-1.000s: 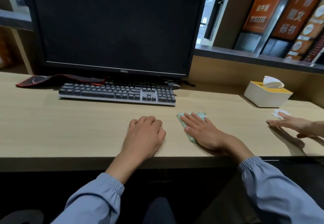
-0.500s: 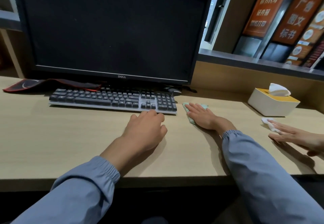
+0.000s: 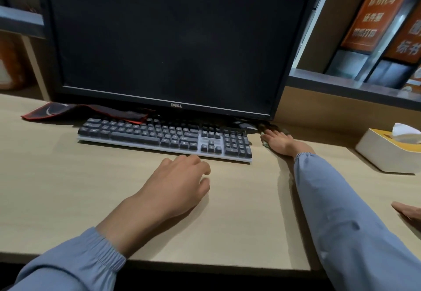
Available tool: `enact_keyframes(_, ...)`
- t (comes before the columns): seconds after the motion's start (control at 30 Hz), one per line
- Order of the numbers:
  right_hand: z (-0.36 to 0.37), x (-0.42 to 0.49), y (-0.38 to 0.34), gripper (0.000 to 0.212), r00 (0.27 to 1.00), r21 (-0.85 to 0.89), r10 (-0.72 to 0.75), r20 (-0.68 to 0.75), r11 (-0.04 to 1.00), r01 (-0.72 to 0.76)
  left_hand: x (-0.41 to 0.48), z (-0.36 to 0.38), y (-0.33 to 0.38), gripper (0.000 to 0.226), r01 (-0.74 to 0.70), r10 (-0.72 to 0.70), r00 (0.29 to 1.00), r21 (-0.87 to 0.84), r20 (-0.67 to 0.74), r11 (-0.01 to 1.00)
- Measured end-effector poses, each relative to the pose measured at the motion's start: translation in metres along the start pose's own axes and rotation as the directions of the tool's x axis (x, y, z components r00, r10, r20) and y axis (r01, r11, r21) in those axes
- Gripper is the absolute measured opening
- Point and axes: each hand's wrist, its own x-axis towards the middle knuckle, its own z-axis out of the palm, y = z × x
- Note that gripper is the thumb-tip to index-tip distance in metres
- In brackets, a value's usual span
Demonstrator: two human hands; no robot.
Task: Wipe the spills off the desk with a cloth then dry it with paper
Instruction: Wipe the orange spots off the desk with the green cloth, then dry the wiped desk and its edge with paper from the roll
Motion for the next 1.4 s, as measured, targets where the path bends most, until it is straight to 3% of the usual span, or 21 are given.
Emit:
enact_keyframes(0.07, -0.004, -0.009, -0.007, 0.052, 1.0, 0.047, -0.005, -0.023, 0.999, 0.006, -0.006, -0.006, -0.003, 0.04, 0.004, -0.004, 1.0, -0.003, -0.001, 1.0)
enact_keyframes(0.27, -0.007, -0.071, -0.048, 0.039, 0.939, 0.343, -0.024, -0.343, 0.927, 0.149, -0.031, -0.022, -0.013, 0.037, 0.02, -0.022, 0.998, -0.027, -0.058, 0.999)
enact_keyframes(0.53, -0.004, -0.161, -0.138, 0.032, 0.759, 0.394, -0.149, -0.634, 0.782, 0.482, -0.088, -0.047, -0.054, 0.029, 0.151, -0.161, 0.981, -0.098, -0.107, 0.984)
enact_keyframes(0.83, -0.006, -0.213, -0.321, 0.029, 0.73, 0.5, -0.376, -0.571, 0.546, 0.672, -0.175, -0.081, -0.136, 0.023, 0.358, -0.399, 0.886, -0.198, -0.237, 0.912)
enact_keyframes(0.97, -0.008, -0.219, -0.396, 0.028, 0.703, 0.502, -0.464, -0.538, 0.494, 0.71, -0.212, -0.096, -0.177, 0.021, 0.459, -0.514, 0.806, -0.24, -0.293, 0.856)
enact_keyframes(1.13, -0.008, -0.228, -0.482, 0.027, 0.66, 0.517, -0.571, -0.488, 0.42, 0.746, -0.258, -0.111, -0.231, 0.018, 0.538, -0.646, 0.657, -0.358, -0.388, 0.763)
enact_keyframes(1.3, -0.008, -0.235, -0.549, 0.022, 0.608, 0.53, -0.663, -0.437, 0.356, 0.769, -0.278, -0.127, -0.29, 0.034, 0.558, -0.788, 0.451, -0.557, -0.42, 0.616)
enact_keyframes(1.4, -0.01, -0.232, -0.581, 0.023, 0.611, 0.537, -0.683, -0.4, 0.366, 0.76, -0.276, -0.13, -0.312, 0.05, 0.526, -0.831, 0.37, -0.643, -0.416, 0.556)
